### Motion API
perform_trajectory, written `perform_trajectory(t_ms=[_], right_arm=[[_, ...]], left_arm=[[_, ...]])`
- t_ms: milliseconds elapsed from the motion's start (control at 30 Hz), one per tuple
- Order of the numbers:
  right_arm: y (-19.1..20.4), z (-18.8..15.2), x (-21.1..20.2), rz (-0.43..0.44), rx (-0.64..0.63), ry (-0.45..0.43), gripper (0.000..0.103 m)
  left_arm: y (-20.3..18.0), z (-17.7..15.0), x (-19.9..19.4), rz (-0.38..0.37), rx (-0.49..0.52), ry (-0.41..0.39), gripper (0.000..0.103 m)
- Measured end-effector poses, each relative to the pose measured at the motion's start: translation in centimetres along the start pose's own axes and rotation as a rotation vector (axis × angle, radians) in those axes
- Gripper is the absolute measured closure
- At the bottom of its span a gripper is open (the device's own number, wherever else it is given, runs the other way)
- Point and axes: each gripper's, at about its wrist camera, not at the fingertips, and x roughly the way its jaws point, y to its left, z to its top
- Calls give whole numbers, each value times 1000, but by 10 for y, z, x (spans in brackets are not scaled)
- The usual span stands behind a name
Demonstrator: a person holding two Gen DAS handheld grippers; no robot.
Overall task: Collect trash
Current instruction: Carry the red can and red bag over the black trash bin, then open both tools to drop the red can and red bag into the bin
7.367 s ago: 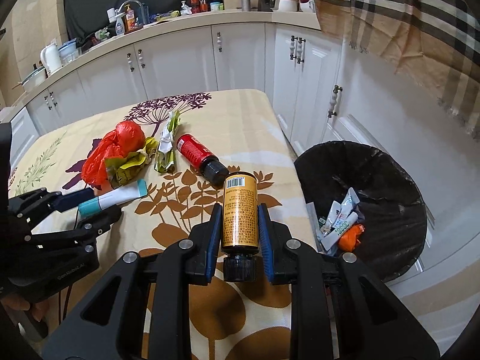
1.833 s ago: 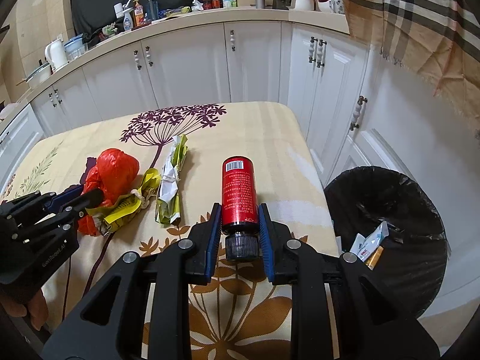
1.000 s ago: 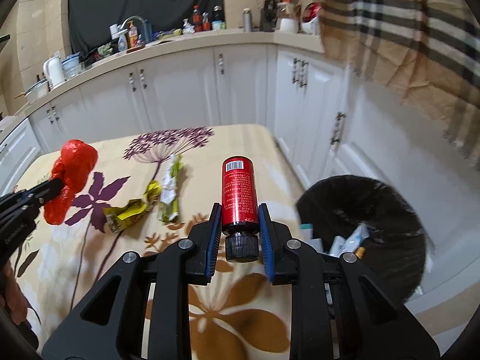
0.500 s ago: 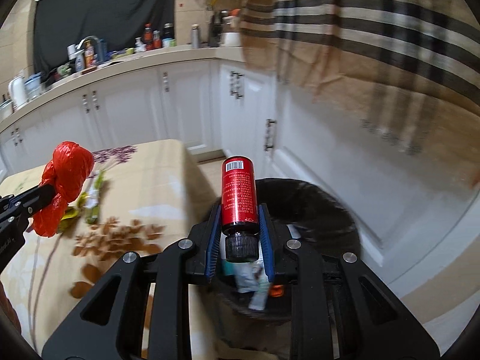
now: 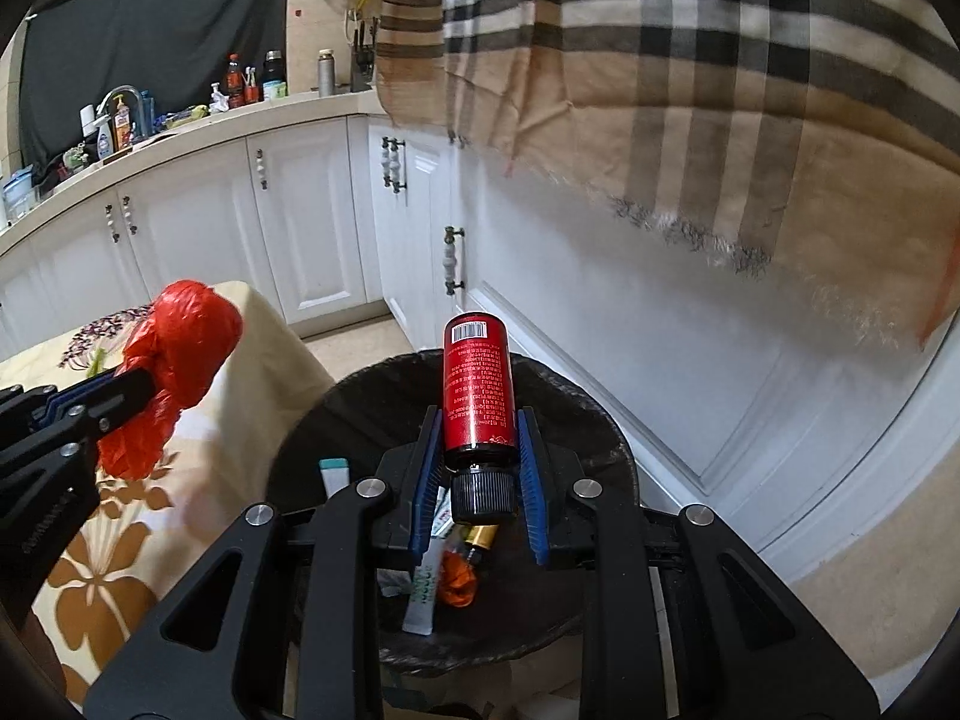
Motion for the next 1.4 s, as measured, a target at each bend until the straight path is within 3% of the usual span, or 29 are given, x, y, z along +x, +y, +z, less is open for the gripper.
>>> perform_trajectory(t_ms=[467, 667, 733, 1133, 1400], right_arm=[[-20, 1, 34, -31, 31, 19, 79], [-21, 1, 43, -38, 38, 34, 77], [-20, 1, 42, -40, 38, 32, 69], [-3, 0, 27, -20, 22, 26, 69], [34, 4, 9, 38, -23, 11, 69]], left_arm=[[-23, 17, 39, -1, 21, 36, 90], [-25, 18, 48, 3, 20, 55, 67], [-24, 18, 47, 5, 13, 52, 66], [-2, 12, 22, 24, -15, 31, 65], [42, 0, -7, 93, -61, 11, 60]])
